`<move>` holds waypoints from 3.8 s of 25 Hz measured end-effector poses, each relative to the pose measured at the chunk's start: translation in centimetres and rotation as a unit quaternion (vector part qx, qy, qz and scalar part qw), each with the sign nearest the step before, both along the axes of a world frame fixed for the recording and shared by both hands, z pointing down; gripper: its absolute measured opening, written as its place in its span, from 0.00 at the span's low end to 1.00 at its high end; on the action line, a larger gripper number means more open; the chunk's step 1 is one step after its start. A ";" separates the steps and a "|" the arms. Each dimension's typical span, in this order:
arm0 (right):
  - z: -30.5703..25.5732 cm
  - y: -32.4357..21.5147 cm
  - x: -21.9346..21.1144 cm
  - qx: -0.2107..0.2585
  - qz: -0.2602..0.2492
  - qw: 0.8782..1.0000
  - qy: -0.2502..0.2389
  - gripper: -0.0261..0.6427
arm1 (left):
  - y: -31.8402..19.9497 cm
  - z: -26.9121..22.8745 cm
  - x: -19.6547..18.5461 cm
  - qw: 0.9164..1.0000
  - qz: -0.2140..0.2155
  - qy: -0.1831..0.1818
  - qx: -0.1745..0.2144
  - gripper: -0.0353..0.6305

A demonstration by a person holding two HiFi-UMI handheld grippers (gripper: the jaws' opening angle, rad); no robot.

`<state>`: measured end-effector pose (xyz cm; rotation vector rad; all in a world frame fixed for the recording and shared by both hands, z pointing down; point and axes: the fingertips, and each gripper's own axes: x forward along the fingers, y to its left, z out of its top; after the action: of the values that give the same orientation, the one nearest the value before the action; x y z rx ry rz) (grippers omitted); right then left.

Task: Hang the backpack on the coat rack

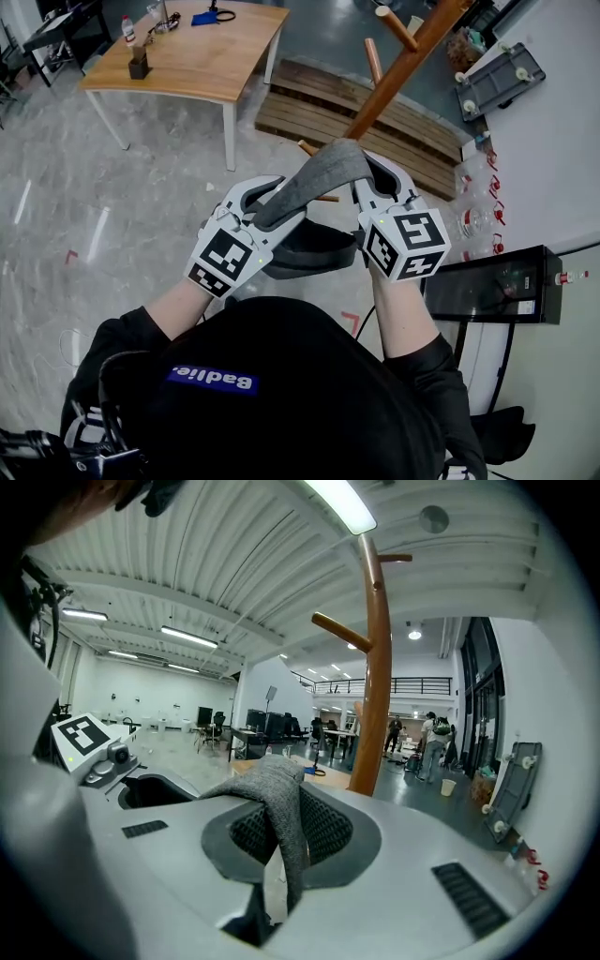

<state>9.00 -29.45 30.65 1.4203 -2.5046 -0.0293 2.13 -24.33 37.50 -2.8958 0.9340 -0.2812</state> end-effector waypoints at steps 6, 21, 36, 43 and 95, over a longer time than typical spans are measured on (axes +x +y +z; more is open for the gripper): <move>0.8 -1.8 1.7 -0.028 0.012 0.999 0.007 0.09 | -2.7 0.5 1.3 1.000 0.002 -0.016 0.010 0.41; 5.7 -5.0 5.1 -0.108 0.023 0.993 -0.032 0.09 | -7.5 3.7 2.9 0.998 -0.031 -0.053 -0.007 0.41; 12.0 -5.5 5.0 -0.191 -0.015 0.977 -0.094 0.09 | -9.2 6.0 4.4 0.998 -0.020 -0.042 -0.038 0.41; 13.8 -5.4 3.3 -0.174 -0.048 0.982 -0.062 0.12 | -9.0 6.5 5.0 0.998 -0.011 -0.042 -0.035 0.41; 13.6 9.8 8.2 -0.086 -0.124 0.985 -0.079 0.36 | 15.1 5.0 5.5 0.992 -0.116 -0.039 -0.029 0.41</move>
<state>17.20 -19.61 44.21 1.0765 -2.7213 0.2568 7.59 -9.20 42.50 -2.8034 1.2691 -0.4405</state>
